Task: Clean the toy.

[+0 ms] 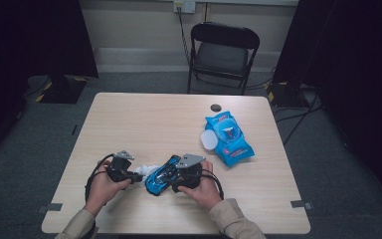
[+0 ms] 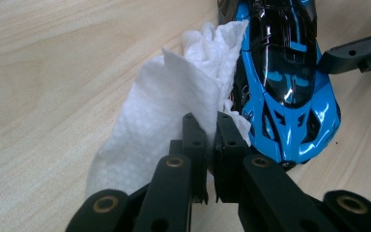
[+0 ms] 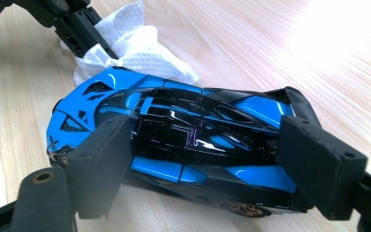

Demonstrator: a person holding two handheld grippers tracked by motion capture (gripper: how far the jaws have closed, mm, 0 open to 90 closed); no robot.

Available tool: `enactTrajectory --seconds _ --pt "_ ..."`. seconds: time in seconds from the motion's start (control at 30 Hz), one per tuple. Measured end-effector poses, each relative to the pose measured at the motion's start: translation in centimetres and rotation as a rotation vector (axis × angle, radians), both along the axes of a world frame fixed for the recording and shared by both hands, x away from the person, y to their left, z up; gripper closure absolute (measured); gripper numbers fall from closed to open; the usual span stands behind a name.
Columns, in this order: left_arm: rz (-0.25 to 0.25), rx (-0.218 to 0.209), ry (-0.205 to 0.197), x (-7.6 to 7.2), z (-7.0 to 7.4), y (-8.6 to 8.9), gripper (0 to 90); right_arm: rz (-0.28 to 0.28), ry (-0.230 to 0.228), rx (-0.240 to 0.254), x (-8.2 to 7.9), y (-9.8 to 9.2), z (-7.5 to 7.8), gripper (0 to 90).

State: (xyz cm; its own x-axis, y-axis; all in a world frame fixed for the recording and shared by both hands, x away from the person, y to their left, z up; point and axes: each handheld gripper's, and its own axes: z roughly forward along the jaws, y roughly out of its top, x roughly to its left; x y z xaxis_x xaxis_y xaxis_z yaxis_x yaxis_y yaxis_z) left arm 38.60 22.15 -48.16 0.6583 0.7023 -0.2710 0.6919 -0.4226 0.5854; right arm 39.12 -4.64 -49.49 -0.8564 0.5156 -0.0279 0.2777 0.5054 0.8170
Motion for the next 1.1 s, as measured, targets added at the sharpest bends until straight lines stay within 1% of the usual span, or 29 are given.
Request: enactTrajectory --seconds 0.13,0.33,0.8,0.97,1.1 --pt "-0.003 0.003 -0.003 -0.2 0.0 0.1 85.6 0.0 0.0 0.001 0.0 0.0 0.0 19.9" --pt "0.003 -0.006 -0.001 -0.3 0.0 0.2 85.6 0.001 0.0 0.001 0.0 0.0 0.0 19.9" --pt "0.001 -0.001 0.0 -0.6 0.0 0.4 85.6 0.002 0.0 0.0 0.0 0.0 0.0 19.9" --pt "0.007 -0.006 0.008 -0.6 0.0 0.6 85.6 0.002 0.0 0.0 0.0 0.0 0.0 19.9" --pt "0.019 -0.011 0.022 -0.6 0.1 1.1 85.6 0.002 0.0 -0.001 0.0 0.0 0.0 19.9"
